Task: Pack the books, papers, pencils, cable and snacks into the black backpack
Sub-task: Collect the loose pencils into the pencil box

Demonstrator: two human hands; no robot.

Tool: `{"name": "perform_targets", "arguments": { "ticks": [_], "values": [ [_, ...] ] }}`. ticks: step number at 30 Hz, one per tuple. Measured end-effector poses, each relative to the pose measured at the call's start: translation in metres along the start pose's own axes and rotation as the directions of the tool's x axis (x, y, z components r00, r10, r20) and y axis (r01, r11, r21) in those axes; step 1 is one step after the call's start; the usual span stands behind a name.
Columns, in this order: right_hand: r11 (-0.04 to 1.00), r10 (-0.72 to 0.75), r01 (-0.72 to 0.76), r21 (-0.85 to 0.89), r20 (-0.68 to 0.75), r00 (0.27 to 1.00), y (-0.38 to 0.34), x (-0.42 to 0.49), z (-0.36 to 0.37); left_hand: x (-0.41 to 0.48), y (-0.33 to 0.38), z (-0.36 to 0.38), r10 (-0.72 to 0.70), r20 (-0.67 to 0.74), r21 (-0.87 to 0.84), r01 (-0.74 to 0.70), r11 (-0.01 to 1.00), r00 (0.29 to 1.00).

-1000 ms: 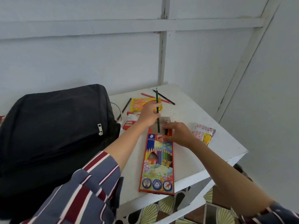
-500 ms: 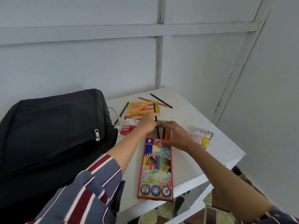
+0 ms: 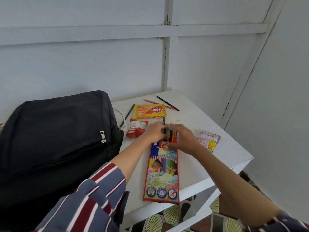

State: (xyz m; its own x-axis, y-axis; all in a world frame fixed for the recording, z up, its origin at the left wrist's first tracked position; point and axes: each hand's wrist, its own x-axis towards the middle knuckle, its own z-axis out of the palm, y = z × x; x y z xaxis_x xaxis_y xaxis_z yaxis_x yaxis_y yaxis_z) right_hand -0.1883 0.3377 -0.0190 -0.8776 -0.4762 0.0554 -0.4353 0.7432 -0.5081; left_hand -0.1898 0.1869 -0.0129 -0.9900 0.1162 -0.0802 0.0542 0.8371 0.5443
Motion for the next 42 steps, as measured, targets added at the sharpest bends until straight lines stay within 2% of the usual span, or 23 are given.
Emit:
{"name": "perform_targets", "arguments": {
  "ticks": [11, 19, 25, 29, 36, 38, 42],
  "values": [
    [0.999, 0.037, -0.036, -0.01, 0.028, 0.999, 0.002, 0.001, 0.002, -0.014, 0.008, -0.009, -0.017, 0.067, -0.067, 0.021, 0.998, 0.998],
    [0.999, 0.037, -0.036, -0.033, 0.032, 0.999, 0.003, 0.003, 0.003, -0.012, 0.018, -0.008, -0.05, 0.089, 0.055, 0.045, 0.997, 0.995],
    [0.996, 0.045, -0.043, -0.074, 0.027, 0.999, 0.002, 0.002, 0.001, -0.015, 0.014, -0.009, -0.043, 0.013, -0.032, 0.043, 0.999, 0.999],
    [0.995, 0.038, -0.033, -0.094, 0.044, 0.998, 0.0, 0.001, -0.002, -0.014, 0.013, -0.007, -0.024, 0.103, 0.047, 0.019, 0.999, 0.994],
    [0.992, 0.032, -0.024, -0.122, 0.062, 0.998, -0.001, 0.006, -0.002, -0.015, 0.018, -0.007, -0.038, 0.092, 0.074, 0.031, 0.997, 0.995],
    [0.991, 0.034, -0.025, -0.129, 0.07, 0.997, 0.0, 0.007, -0.002, -0.015, 0.017, -0.009, -0.038, 0.106, 0.043, 0.034, 0.999, 0.994],
    [0.992, 0.027, -0.017, -0.128, 0.08, 0.996, 0.001, 0.008, -0.002, -0.016, 0.015, -0.01, -0.022, 0.037, -0.017, 0.023, 1.0, 0.999]
  ]
}}
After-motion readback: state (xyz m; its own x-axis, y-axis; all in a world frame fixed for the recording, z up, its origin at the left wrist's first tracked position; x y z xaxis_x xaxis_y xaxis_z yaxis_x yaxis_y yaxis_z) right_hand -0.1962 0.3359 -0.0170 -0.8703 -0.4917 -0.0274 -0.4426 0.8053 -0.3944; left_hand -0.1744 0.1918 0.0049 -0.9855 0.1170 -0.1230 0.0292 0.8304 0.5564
